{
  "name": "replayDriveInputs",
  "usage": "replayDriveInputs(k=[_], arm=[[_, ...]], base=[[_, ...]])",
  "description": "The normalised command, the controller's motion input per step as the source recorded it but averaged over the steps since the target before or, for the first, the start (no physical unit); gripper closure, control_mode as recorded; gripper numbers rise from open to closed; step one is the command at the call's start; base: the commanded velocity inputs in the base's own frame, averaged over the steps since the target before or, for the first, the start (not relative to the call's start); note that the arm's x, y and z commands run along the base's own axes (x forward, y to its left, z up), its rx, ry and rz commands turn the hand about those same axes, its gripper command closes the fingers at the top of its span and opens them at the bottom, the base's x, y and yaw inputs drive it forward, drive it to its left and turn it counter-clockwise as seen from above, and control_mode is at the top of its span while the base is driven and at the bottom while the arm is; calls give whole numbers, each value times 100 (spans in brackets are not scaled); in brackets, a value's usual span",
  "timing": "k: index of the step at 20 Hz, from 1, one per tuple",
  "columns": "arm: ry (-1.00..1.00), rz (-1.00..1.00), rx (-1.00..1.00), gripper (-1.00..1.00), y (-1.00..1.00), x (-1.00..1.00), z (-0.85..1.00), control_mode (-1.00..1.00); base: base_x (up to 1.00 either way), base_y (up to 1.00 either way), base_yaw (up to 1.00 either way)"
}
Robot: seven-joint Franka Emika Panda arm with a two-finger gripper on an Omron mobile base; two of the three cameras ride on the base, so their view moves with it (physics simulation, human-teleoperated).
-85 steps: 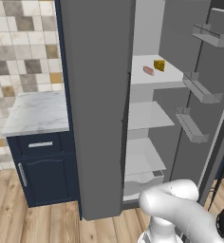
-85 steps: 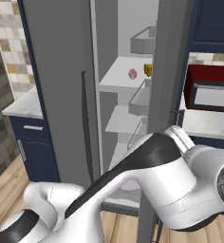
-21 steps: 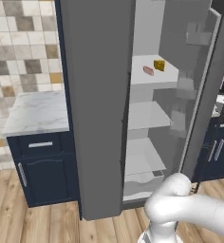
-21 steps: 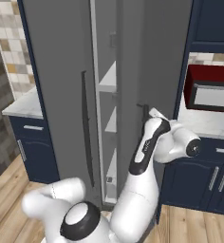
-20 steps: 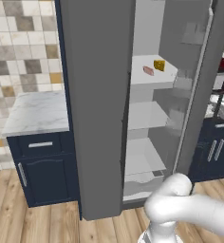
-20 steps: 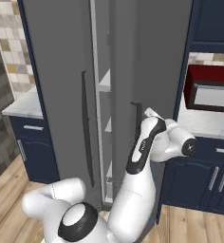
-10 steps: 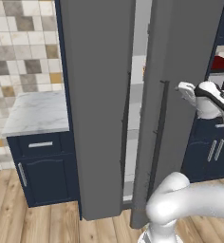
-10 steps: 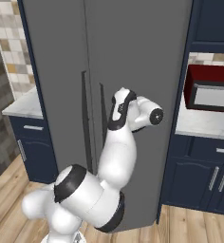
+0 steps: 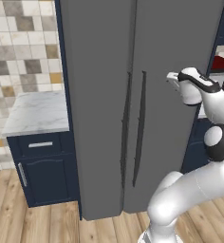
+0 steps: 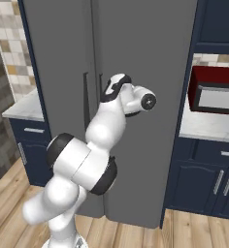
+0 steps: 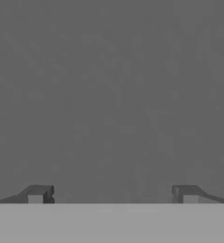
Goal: Pick up the frozen steak from the freezer, place it on any shelf in the fridge, and close the fridge and freezer doors when done.
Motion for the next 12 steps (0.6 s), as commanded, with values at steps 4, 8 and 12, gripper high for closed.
replayDriveInputs(k=[4,8,12], arm=[[0,0,0,-100,0,0,0,-100],[0,0,0,-100,-1,-1,0,-100],[6,-1,-6,-100,16,66,-49,-100]], base=[[0,0,0],[0,0,0],[0,0,0]])
